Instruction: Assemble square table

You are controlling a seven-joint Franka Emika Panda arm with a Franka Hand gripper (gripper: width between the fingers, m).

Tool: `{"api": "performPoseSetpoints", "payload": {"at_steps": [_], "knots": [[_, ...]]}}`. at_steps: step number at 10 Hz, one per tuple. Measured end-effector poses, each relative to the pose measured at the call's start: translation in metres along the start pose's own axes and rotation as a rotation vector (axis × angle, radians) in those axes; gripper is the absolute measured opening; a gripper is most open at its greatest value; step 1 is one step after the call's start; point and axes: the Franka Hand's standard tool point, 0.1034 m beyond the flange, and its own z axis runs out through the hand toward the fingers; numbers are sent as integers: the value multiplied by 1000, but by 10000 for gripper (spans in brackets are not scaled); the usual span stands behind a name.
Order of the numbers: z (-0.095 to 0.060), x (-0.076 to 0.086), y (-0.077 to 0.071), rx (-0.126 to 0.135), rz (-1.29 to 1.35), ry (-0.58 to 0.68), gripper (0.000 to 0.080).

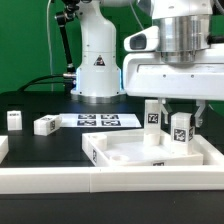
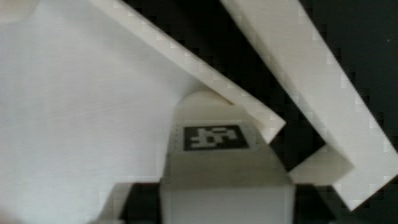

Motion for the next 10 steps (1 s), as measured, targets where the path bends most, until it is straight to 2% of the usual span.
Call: {"api": "performPoseSetpoints", "payload": {"at_steps": [1, 6, 10], "knots": [[0, -2, -4, 24, 137, 2, 290], [1, -12, -11, 30, 629, -9, 290], [1, -11, -11, 39, 807, -25, 290]]}}
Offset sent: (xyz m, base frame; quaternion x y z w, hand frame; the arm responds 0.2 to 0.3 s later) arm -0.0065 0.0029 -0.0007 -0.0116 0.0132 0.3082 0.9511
